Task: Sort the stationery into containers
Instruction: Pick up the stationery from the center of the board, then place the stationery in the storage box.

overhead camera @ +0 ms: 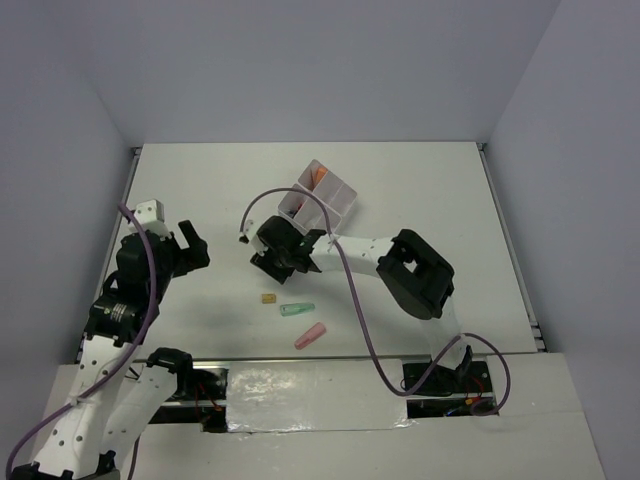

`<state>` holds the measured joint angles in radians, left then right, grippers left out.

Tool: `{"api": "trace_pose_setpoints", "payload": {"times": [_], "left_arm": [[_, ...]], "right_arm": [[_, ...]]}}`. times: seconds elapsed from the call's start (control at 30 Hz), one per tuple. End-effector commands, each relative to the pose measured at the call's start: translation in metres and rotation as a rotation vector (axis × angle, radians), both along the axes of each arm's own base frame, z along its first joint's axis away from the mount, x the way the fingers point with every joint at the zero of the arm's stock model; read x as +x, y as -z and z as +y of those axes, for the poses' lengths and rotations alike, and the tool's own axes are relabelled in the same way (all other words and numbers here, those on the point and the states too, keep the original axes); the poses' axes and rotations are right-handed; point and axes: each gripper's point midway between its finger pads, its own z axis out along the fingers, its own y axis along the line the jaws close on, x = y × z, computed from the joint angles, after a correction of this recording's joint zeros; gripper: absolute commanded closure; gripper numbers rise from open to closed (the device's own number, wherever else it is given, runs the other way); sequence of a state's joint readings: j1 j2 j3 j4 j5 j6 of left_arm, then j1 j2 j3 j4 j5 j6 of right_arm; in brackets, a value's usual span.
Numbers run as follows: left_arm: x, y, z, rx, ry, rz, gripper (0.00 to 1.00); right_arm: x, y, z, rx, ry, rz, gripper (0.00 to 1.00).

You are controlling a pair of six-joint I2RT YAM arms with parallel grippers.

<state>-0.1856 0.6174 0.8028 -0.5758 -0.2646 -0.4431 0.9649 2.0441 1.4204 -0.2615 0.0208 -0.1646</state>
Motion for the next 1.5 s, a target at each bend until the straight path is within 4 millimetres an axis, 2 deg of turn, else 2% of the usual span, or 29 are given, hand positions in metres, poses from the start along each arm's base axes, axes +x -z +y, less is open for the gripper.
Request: {"api": "trace_pose_setpoints", "payload": {"times": [0.0, 0.13, 0.17, 0.2, 0.33, 0.4, 0.43, 0.47, 0.53, 0.57, 0.6, 0.63, 0.67, 0.7, 0.73, 0.77, 0.8, 0.87, 0.97, 1.03, 1.07, 1.1, 1.17, 1.23, 1.33, 1.47], "left_arm": [[0.006, -0.012, -0.005, 0.001, 0.042, -0.052, 0.01], [0.007, -0.011, -0.006, 0.002, 0.047, -0.046, 0.01], [0.006, -0.011, -0.007, 0.002, 0.052, -0.047, 0.01], [0.006, -0.012, -0.007, 0.003, 0.051, -0.050, 0.01], [0.005, -0.013, -0.007, 0.001, 0.056, -0.060, 0.01], [0.005, -0.014, -0.007, 0.001, 0.057, -0.063, 0.01], [0.005, -0.015, -0.008, 0.001, 0.059, -0.066, 0.01], [0.005, -0.015, -0.008, 0.001, 0.059, -0.066, 0.01], [0.005, -0.014, -0.008, 0.002, 0.061, -0.063, 0.01], [0.005, -0.015, -0.008, 0.003, 0.062, -0.064, 0.01], [0.005, -0.015, -0.008, 0.003, 0.060, -0.066, 0.01], [0.005, -0.014, -0.007, 0.003, 0.059, -0.065, 0.01], [0.005, -0.014, -0.007, 0.004, 0.057, -0.065, 0.01], [0.005, -0.015, -0.007, 0.005, 0.056, -0.066, 0.01], [0.005, -0.016, -0.007, 0.003, 0.057, -0.069, 0.01], [0.005, -0.015, -0.007, 0.004, 0.056, -0.068, 0.01], [0.005, -0.015, -0.008, 0.003, 0.060, -0.064, 0.01], [0.006, -0.015, -0.007, 0.004, 0.059, -0.064, 0.01], [0.006, -0.013, -0.007, 0.004, 0.059, -0.060, 0.01], [0.006, -0.013, -0.007, 0.004, 0.059, -0.060, 0.01], [0.006, -0.012, -0.008, 0.005, 0.061, -0.058, 0.01], [0.006, -0.012, -0.009, 0.004, 0.070, -0.056, 0.01], [0.007, -0.011, -0.011, 0.003, 0.078, -0.051, 0.01], [0.008, -0.009, -0.012, 0.002, 0.085, -0.045, 0.01], [0.009, -0.008, -0.014, 0.002, 0.095, -0.038, 0.01], [0.010, -0.007, -0.015, 0.001, 0.101, -0.035, 0.01]], "right_arm": [[-0.003, -0.020, 0.020, 0.076, -0.026, -0.004, 0.47], [-0.003, -0.012, 0.021, 0.056, -0.024, 0.003, 0.54], [-0.002, -0.003, 0.019, 0.033, -0.016, 0.012, 0.62], [-0.001, -0.001, 0.020, 0.025, -0.018, 0.015, 0.64], [-0.006, 0.011, 0.019, 0.001, -0.037, 0.045, 0.65], [-0.009, 0.009, 0.020, 0.011, -0.038, 0.044, 0.75], [-0.011, 0.000, 0.023, 0.039, -0.047, 0.036, 0.93], [-0.012, -0.008, 0.026, 0.060, -0.048, 0.024, 1.00], [-0.014, -0.058, 0.037, 0.201, -0.059, -0.022, 1.00], [-0.019, -0.066, 0.033, 0.230, -0.058, -0.025, 1.00], [-0.015, -0.087, 0.029, 0.279, -0.019, -0.058, 1.00], [-0.008, -0.137, 0.024, 0.378, 0.021, -0.134, 1.00], [0.006, -0.149, 0.007, 0.398, 0.098, -0.166, 1.00], [0.029, -0.182, -0.018, 0.461, 0.286, -0.224, 1.00], [0.046, -0.193, -0.039, 0.470, 0.406, -0.234, 1.00], [0.078, -0.199, -0.075, 0.468, 0.560, -0.251, 1.00], [0.098, -0.201, -0.106, 0.453, 0.755, -0.252, 1.00], [0.133, -0.197, -0.151, 0.451, 0.974, -0.282, 1.00], [0.167, -0.199, -0.191, 0.508, 1.147, -0.274, 1.00], [0.185, -0.197, -0.198, 0.534, 1.194, -0.257, 1.00], [0.197, -0.186, -0.208, 0.529, 1.241, -0.246, 1.00], [0.205, -0.195, -0.208, 0.551, 1.256, -0.250, 1.00], [0.222, -0.189, -0.208, 0.557, 1.285, -0.228, 1.00], [0.229, -0.180, -0.204, 0.557, 1.290, -0.211, 1.00], [0.235, -0.181, -0.198, 0.604, 1.292, -0.196, 1.00], [0.233, -0.162, -0.186, 0.628, 1.297, -0.127, 1.00]]}}
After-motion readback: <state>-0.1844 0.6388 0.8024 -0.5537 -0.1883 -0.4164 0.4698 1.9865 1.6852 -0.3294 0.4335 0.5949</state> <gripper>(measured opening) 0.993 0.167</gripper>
